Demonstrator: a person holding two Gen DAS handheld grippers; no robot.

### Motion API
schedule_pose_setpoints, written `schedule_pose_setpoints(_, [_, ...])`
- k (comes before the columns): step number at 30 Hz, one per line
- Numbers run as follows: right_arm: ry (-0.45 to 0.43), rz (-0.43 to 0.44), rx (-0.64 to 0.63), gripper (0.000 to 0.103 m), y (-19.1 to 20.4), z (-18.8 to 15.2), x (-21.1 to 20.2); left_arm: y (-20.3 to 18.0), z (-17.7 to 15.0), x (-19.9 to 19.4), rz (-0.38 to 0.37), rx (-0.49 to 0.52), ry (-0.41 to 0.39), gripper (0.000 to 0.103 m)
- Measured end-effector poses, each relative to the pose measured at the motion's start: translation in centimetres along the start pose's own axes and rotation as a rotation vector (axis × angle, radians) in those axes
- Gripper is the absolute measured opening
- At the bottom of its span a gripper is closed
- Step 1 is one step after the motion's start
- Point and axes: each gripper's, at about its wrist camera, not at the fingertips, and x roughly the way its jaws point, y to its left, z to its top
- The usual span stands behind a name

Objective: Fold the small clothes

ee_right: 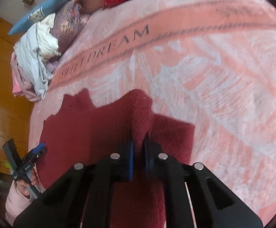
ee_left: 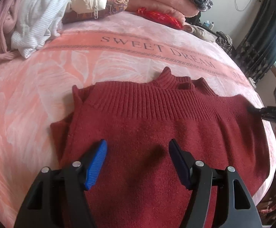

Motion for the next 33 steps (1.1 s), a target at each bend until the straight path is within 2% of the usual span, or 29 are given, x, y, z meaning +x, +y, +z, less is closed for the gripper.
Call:
schedule_pose_setpoints(2, [0.006,-0.08,0.008,0.007,-0.4,-0.1,0.5,-0.1,-0.1,0.2,0.012,0.012,0.002,0.068])
schedule_pose_setpoints(4, [0.04,-0.109,0.033,0.008,-1.3,-0.6,2.1,-0.1,-0.4,0.8,0.031,0.029,0.01,0.068])
schedule_pose_setpoints(8, [0.032,-0.108,0.046,0.01,-1.6,-0.8,2.3,-0.3,-0.6,1.1,0.047,0.031,0.01,0.068])
schedule_pose_setpoints(9, [0.027,-0.096,0.047,0.013,-1.3,-0.8,1.7,-0.4,-0.5,0.8,0.048,0.023,0.006,0.068])
schedule_pose_setpoints(11, [0.021,-0.081,0.04,0.031,-0.8,-1.0,0.2,-0.6,-0.6,0.3,0.05,0.011,-0.006,0.068])
schedule_pose_setpoints(14, [0.009,-0.088,0.009,0.034,0.2,-1.9,-2.0,-1.2,-1.0,-0.9,0.053,0.004,-0.027,0.072])
schedule_pose_setpoints(18, [0.036,-0.097,-0.009,0.034,1.1,-4.3,-4.7,-2.0,-2.0,-2.5,0.049,-0.011,-0.032,0.073])
schedule_pose_setpoints(22, [0.068,-0.121,-0.05,0.048,1.8,-8.0,-6.5,-2.8,-3.3,-4.1,0.056,0.001,-0.03,0.074])
schedule_pose_setpoints(24, [0.085,-0.124,-0.05,0.05,1.7,-9.3,-6.5,-3.2,-3.9,-4.7,0.059,0.009,-0.026,0.074])
schedule_pose_setpoints(26, [0.105,-0.123,-0.048,0.057,1.6,-10.5,-6.5,-3.7,-4.6,-5.4,0.067,0.024,-0.025,0.074])
schedule_pose_setpoints(33, [0.143,-0.134,-0.032,0.061,0.9,-11.8,-4.9,-4.9,-5.8,-7.3,0.094,0.078,-0.072,0.074])
